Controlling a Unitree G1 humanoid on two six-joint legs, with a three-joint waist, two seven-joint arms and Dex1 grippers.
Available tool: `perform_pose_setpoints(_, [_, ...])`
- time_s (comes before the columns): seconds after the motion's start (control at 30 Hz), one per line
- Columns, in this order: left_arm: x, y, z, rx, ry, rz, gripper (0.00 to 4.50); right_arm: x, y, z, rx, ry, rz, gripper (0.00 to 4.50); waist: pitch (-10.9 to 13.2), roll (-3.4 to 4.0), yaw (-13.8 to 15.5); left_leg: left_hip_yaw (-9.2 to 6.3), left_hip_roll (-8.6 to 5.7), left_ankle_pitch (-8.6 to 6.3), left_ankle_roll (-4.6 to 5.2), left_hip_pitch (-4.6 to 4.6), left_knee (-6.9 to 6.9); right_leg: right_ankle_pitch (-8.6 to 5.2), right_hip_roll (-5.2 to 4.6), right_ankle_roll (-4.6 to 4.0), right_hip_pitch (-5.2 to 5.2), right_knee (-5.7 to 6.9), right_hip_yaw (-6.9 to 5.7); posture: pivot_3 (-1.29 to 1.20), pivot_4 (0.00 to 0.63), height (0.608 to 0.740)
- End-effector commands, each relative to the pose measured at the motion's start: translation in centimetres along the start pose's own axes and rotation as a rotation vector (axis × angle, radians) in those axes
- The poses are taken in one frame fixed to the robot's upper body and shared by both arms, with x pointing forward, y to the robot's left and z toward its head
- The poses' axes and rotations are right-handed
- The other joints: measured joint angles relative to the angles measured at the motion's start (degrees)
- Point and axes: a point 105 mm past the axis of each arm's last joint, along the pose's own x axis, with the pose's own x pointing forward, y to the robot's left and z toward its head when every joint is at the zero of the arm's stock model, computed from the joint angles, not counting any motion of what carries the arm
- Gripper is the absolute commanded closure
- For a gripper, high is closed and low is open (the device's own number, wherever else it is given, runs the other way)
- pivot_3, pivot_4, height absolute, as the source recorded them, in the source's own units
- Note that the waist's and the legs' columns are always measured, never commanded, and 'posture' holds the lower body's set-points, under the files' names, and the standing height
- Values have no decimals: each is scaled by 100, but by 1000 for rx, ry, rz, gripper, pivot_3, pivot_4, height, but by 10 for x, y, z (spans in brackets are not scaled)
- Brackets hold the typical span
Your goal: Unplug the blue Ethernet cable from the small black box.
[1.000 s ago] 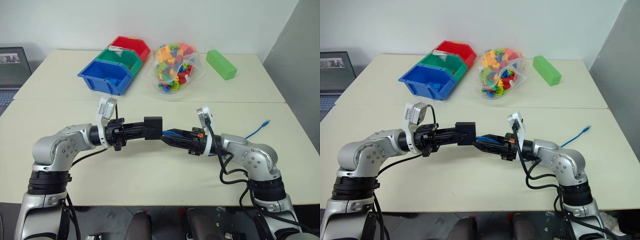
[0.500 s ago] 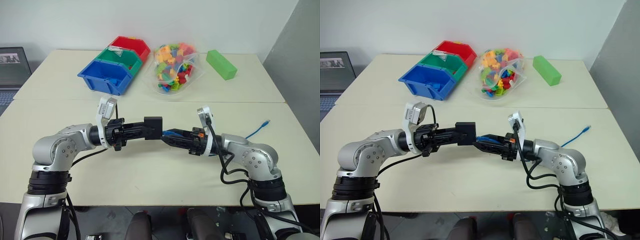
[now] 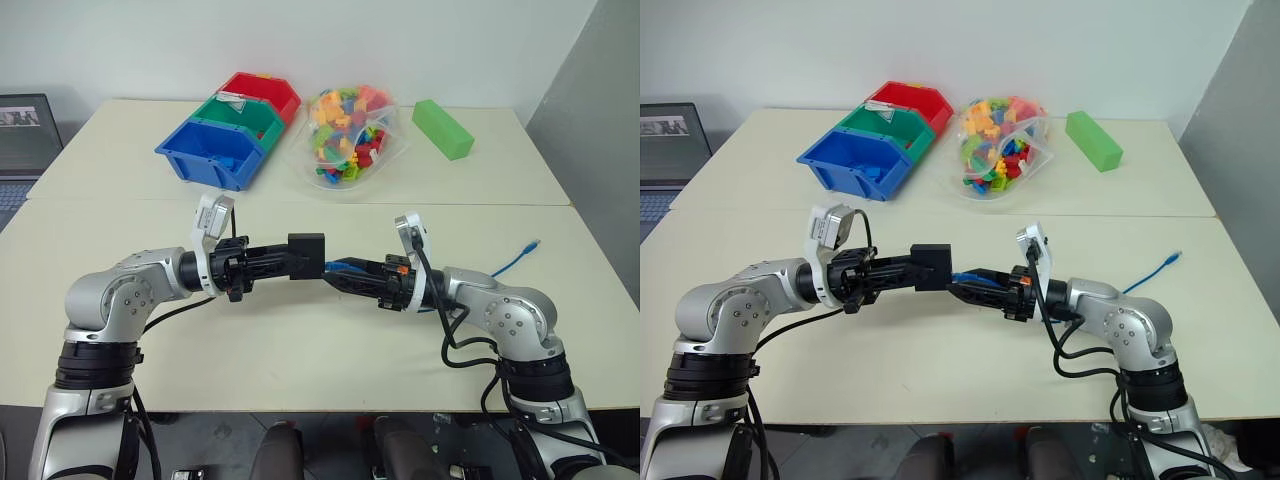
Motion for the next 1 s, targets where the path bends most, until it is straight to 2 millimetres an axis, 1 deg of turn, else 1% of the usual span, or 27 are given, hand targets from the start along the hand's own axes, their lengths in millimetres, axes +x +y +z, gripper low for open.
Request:
perform_pose_setpoints(0.03, [-1,-5,8,36,-15,-15,3723,0,6,12,-34,-42,27,2297,0,0,0,0,0,0,0,0,0,0,0,0,0,0,0,0,150,740])
perform_pose_setpoints(0.4, [-1,-5,8,35,-15,-12,3723,-4,4,14,-45,-35,19,2297,0,0,0,0,0,0,0,0,0,0,0,0,0,0,0,0,150,740])
perform_pose_setpoints(0.93, [-1,-4,8,36,-17,-11,3723,-1,5,15,-49,-35,25,2297,0,0,0,0,0,0,0,0,-1,0,0,0,0,-2,0,0,150,740])
perform_pose_setpoints(0.97, [-1,-4,8,36,-17,-11,3723,-1,5,14,-51,-32,24,2662,0,0,-1,0,0,0,0,0,-1,0,0,0,0,-2,0,0,150,740])
perform_pose_setpoints(1.0, [-1,-4,8,36,-17,-11,3723,-1,5,14,-53,-29,24,2770,0,0,0,0,0,0,0,0,-1,0,0,0,0,-2,0,0,150,740])
